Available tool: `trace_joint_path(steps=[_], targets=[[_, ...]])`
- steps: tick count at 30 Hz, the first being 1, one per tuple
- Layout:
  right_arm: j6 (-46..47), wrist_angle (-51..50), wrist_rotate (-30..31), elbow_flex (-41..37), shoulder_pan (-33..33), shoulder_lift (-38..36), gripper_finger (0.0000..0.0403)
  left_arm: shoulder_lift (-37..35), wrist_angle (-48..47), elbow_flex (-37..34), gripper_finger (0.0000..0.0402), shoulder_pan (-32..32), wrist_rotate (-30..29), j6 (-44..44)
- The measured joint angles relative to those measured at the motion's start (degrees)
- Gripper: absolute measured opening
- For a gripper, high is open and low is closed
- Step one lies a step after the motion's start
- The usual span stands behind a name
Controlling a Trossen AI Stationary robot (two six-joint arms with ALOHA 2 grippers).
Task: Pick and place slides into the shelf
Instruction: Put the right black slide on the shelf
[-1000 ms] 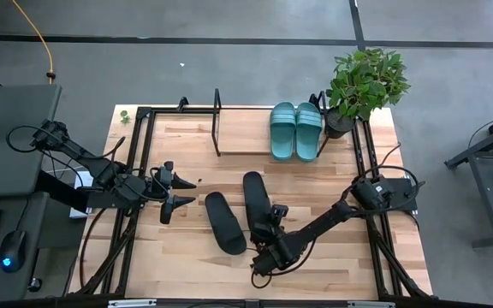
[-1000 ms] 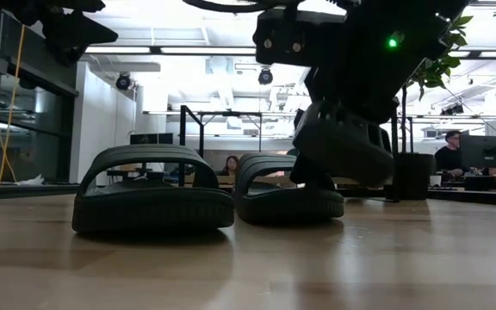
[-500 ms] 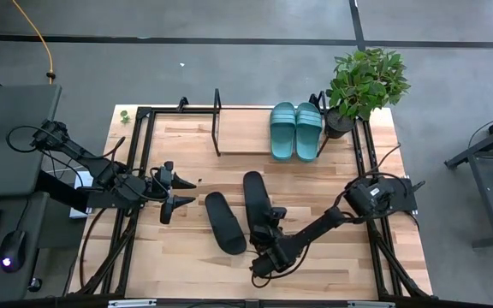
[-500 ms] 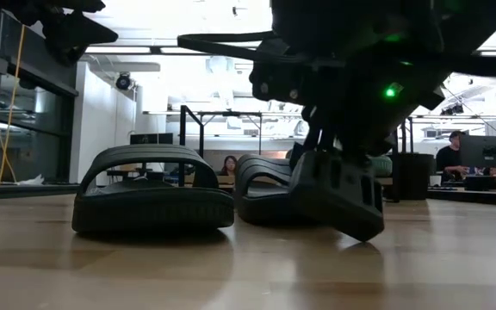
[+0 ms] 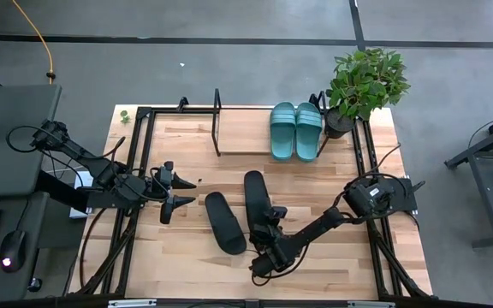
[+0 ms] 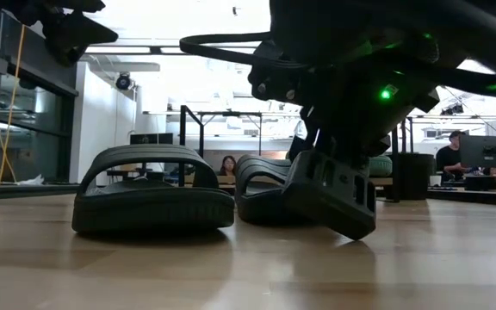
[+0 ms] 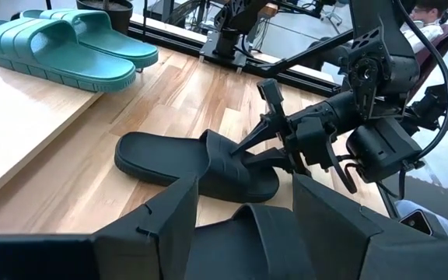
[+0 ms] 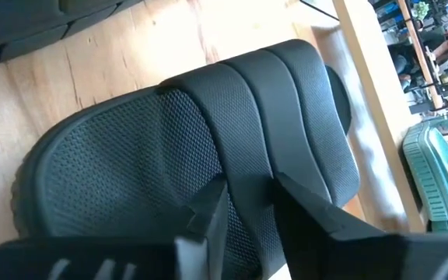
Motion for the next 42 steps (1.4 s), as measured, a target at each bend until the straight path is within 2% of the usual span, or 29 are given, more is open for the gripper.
trace_joint_path(steps=[14,21,26,31,42], targets=[[0.92,-0.09,-1.46,0.07,0.0,0.0,0.0004,-0.02,0.0,0.0,0.0193,0.01,0.0,0.0],[1.04,-0.63,-1.72,0.05,0.0,-0.39,0.0001,-0.02,0.01,0.0,0.0193,0.02,0.0,0.0],[1.29,-1.76,-2.42,-0.01,-0.03,-3.29,0.0,-0.02,0.01,0.0,0.0193,0.0,0.0,0.0],[1.33,-2.46,-0.08,-0.04,-0.09,-5.86,0.0,-0.02,-0.28,0.0,0.0193,0.0,0.04,-0.01],[1.03,-7.47,1.36,-0.04,-2.3,-6.49,0.0,-0.02,-3.15,0.0,0.0193,0.0,1.27,-1.64]])
